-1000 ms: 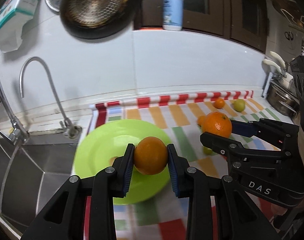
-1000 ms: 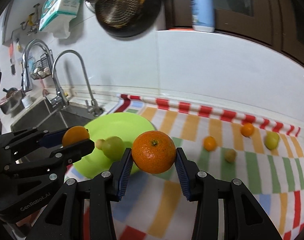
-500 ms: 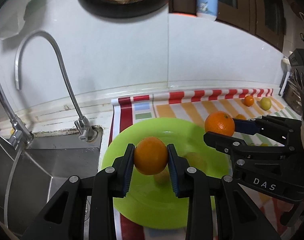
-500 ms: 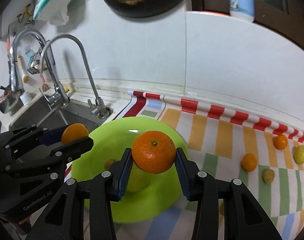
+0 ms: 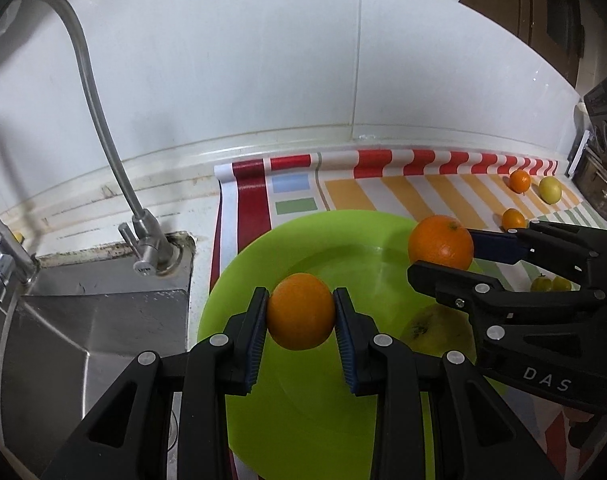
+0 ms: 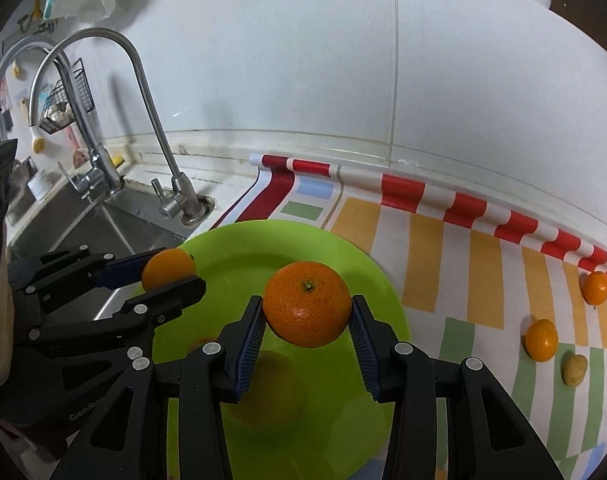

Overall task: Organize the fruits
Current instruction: 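Carry both oranges over the green plate and open both grippers, then move both open grippers back toward the small green tomatoes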

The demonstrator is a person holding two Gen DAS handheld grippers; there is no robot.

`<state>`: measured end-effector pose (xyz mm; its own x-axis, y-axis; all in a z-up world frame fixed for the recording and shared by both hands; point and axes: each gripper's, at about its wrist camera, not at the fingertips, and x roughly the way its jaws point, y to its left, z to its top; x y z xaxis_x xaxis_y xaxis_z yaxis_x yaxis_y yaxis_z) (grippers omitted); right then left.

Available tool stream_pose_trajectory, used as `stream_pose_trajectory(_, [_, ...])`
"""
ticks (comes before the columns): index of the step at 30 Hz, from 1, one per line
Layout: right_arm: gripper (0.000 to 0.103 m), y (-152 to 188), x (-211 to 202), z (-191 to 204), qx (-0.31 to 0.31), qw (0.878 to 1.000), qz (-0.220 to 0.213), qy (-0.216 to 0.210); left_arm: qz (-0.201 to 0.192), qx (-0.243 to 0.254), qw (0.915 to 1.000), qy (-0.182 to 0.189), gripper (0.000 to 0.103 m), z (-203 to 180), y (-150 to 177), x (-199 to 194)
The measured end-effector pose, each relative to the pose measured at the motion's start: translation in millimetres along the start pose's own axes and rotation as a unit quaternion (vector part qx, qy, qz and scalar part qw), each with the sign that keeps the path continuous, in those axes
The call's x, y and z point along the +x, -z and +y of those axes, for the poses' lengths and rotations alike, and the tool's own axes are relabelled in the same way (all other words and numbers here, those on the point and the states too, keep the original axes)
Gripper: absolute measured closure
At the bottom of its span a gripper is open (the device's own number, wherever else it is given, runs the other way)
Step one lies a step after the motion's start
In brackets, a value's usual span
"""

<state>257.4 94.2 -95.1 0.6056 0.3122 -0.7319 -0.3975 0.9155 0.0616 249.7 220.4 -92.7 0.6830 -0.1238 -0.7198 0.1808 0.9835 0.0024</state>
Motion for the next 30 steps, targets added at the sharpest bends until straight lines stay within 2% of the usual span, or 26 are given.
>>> stream_pose_trajectory(4, [0.052,0.8,-4.0,-2.1,0.010,1.000,-0.007,-0.001,-0.006,-0.003,1.0000,-0.005,0.065,0.0,0.3,-3.9])
stream_pose_trajectory(16, [0.052,13.7,-50.2,-1.8,0.018,0.999,-0.034,0.033,-0.032,-0.011,0.9994,-0.011,0.055,-8.9,4.2,-46.9])
stream_pose_trajectory(23, [0.045,28.0,-86.5,-4.9,0.029,0.997,-0.056,0.048,-0.056,-0.011,0.9982,-0.018,0.045,-23.6,6.2,-79.9])
stream_pose_trajectory(30, [0.040,40.2,-121.0,-15.3,0.037,0.995,-0.083,0.051,-0.073,-0.020,0.9966,-0.033,0.029,-44.9,11.5,-108.5])
